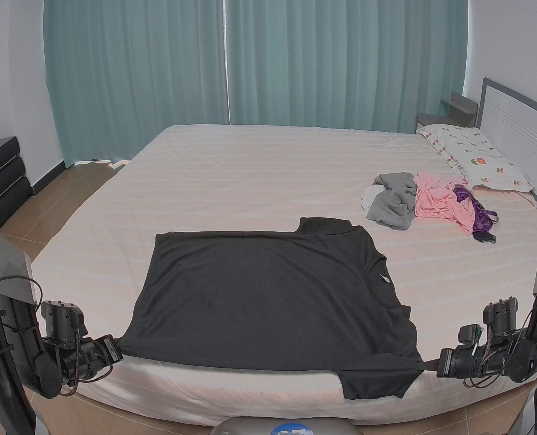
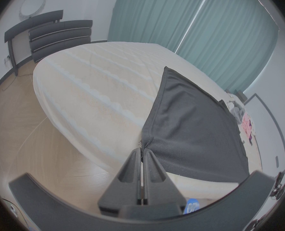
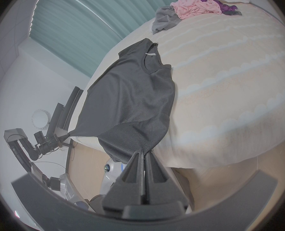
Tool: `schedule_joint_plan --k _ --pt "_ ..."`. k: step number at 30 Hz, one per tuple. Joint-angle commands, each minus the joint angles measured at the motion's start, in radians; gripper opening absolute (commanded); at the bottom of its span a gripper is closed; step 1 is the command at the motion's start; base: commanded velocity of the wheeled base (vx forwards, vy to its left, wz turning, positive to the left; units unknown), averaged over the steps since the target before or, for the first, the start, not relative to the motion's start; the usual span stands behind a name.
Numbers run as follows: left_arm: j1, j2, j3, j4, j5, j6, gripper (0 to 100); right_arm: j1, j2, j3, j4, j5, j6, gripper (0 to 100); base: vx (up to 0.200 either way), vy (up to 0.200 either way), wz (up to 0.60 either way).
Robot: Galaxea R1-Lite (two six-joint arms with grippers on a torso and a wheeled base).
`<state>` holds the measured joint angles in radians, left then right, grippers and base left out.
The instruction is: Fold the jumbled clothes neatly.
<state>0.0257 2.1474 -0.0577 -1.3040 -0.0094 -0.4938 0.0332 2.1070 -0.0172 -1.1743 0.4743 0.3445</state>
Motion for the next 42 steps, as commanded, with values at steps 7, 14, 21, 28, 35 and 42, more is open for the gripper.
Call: schedule_joint_plan --k 7,14,21,28,35,42 --pt "0.002 -0.004 0.056 0.006 0.003 0.07 0 -0.007 -0.105 0.017 0.11 -0.028 -0.039 0 0.0 0.0 0.0" --pt "0.006 -0.07 0.056 0.155 0.002 0.135 0 -0.018 -0.136 0.017 0.197 -0.036 -0.084 0 0.0 0.0 0.0" --pt "0.01 -0.116 0.055 0.243 0.003 0.172 0 -0.027 -0.182 0.017 0.295 -0.054 -0.137 0 0.0 0.0 0.0" --pt "0.028 -0.124 0.056 0.296 0.005 0.215 0 -0.039 -0.239 0.017 0.386 -0.054 -0.168 0 0.0 0.0 0.0" --pt "0.033 -0.21 0.055 0.422 0.006 0.267 0 -0.075 -0.268 0.017 0.433 -0.051 -0.213 0 0.0 0.0 0.0" --pt "0.031 -0.232 0.055 0.482 0.006 0.29 0 -0.091 -0.315 0.017 0.512 -0.045 -0.251 0 0.0 0.0 0.0"
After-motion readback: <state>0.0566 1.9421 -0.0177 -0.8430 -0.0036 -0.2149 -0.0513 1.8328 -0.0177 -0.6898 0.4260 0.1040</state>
